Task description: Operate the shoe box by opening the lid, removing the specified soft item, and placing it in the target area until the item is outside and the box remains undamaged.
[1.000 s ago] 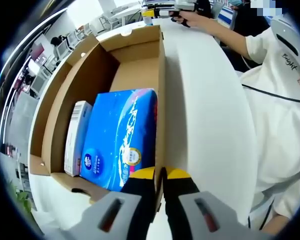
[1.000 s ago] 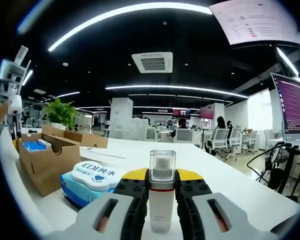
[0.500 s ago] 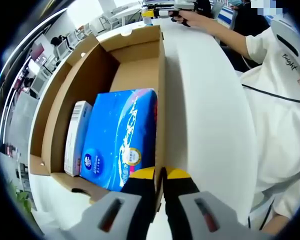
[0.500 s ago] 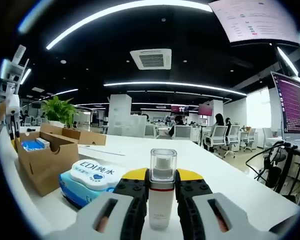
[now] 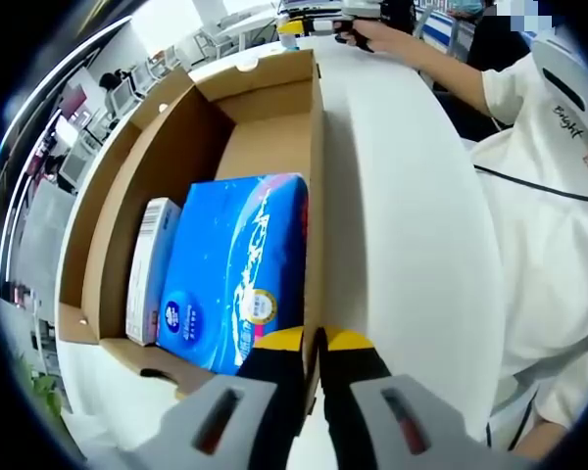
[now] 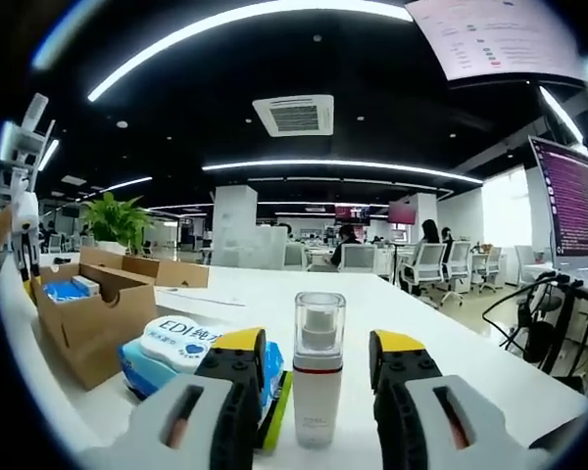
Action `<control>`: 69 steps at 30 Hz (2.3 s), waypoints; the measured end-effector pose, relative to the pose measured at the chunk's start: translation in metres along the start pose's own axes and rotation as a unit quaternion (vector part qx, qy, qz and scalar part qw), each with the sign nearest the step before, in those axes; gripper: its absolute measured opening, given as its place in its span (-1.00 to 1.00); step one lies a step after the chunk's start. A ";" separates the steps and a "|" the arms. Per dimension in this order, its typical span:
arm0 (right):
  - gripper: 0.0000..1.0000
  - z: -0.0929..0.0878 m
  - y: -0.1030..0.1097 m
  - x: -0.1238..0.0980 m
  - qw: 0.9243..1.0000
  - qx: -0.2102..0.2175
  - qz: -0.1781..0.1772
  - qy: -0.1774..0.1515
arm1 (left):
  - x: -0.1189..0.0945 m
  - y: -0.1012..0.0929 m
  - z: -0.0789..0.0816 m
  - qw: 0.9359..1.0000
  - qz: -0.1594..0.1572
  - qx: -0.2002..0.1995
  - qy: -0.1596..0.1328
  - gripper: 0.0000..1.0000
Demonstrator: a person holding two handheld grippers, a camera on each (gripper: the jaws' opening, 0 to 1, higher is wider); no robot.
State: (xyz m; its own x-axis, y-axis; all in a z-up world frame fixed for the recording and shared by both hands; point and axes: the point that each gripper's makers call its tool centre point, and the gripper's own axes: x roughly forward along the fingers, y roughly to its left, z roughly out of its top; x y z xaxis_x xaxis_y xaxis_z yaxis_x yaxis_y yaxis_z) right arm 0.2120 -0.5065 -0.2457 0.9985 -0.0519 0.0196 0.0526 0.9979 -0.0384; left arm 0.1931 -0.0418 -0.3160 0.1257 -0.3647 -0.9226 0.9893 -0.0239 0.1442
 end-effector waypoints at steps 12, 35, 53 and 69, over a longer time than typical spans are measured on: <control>0.29 0.028 -0.004 -0.013 0.998 0.051 -0.014 -0.025 | 0.000 0.000 0.000 1.000 -0.001 0.002 -0.002 -0.92; 0.35 0.077 0.021 -0.040 0.997 0.012 0.004 -0.076 | 0.000 -0.001 0.000 1.000 -0.001 0.002 0.003 -0.92; 0.06 0.078 0.015 -0.047 0.997 -0.043 -0.053 -0.046 | 0.000 0.000 0.000 1.000 -0.006 -0.003 0.005 -0.95; 0.10 0.106 0.071 -0.047 0.991 -0.064 0.068 -0.095 | 0.000 -0.001 0.001 1.000 -0.003 0.002 0.002 -0.95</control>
State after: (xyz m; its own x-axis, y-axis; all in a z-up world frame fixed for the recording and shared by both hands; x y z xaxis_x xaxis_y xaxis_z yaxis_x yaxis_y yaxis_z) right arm 0.1666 -0.4285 -0.1432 0.9757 0.1031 0.1935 -0.0682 0.9815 -0.1789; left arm 0.1925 -0.0425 -0.3162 0.1204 -0.3604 -0.9250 0.9897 -0.0289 0.1400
